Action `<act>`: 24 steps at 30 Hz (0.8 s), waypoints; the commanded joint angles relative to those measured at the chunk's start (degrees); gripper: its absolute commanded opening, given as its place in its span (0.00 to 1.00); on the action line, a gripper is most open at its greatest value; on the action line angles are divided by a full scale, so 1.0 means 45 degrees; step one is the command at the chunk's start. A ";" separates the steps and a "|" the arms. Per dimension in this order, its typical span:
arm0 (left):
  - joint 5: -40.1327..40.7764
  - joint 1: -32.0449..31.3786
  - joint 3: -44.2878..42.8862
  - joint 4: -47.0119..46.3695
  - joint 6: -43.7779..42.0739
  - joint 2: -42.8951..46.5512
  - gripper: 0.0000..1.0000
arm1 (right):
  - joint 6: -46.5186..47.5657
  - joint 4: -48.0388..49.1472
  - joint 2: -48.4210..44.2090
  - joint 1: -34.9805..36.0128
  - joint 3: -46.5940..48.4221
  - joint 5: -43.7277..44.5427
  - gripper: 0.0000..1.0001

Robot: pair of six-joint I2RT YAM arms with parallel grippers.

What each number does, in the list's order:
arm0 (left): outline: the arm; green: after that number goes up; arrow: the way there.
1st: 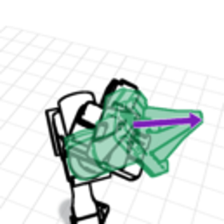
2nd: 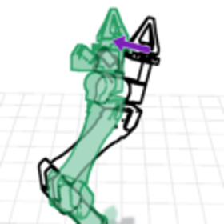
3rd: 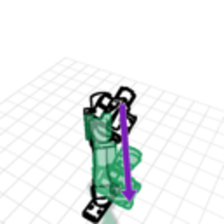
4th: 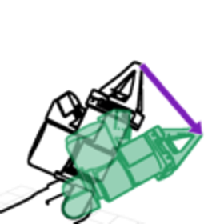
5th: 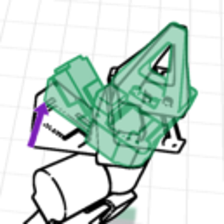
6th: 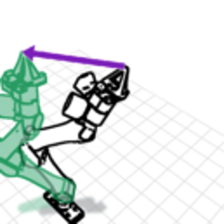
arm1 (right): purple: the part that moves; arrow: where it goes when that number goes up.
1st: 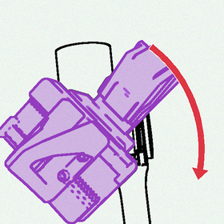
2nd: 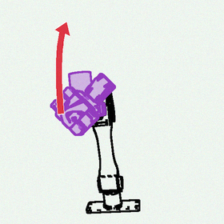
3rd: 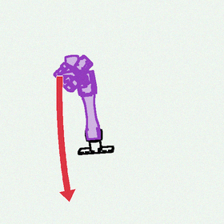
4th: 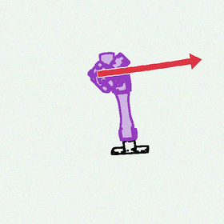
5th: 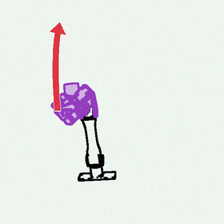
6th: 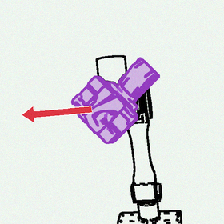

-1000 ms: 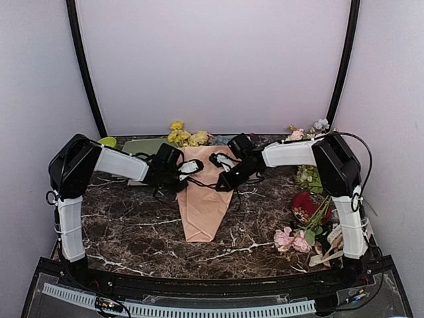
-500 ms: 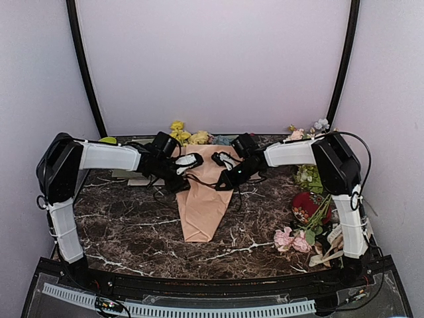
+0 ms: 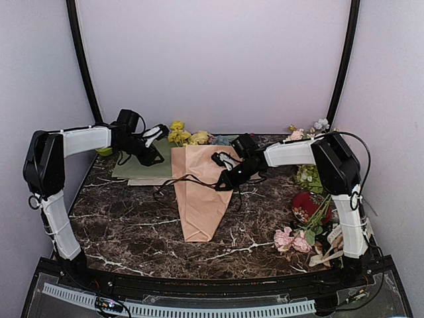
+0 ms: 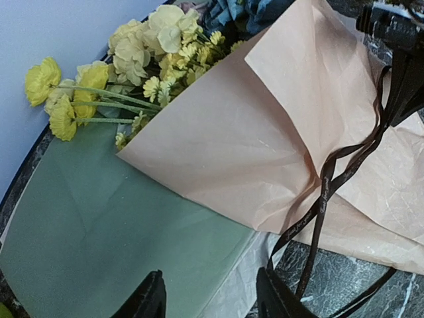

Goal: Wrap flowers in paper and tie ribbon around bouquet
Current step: Pick up the ribbon from the folded bouquet.

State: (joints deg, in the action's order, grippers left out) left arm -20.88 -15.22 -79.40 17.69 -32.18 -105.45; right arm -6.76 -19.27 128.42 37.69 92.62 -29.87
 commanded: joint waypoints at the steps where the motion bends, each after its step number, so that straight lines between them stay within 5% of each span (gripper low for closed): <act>1: 0.0090 -0.0317 -0.0766 0.1677 -0.1542 -0.1691 0.49 | -0.0119 0.0222 0.0212 -0.0006 -0.0055 -0.0105 0.00; 16: 0.1370 -0.1322 0.0522 -0.0659 -0.2430 -0.2604 0.43 | -0.0137 0.0202 0.0310 -0.0017 -0.0007 -0.0252 0.00; 24: 0.2046 -0.1319 0.0090 0.0100 -0.2157 -0.2476 0.00 | -0.0067 -0.0021 0.0236 -0.0017 0.0248 -0.0317 0.00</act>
State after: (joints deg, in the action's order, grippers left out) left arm -14.66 -21.39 -77.95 15.75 -42.65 -117.75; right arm -6.79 -19.31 128.46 37.69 92.66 -30.28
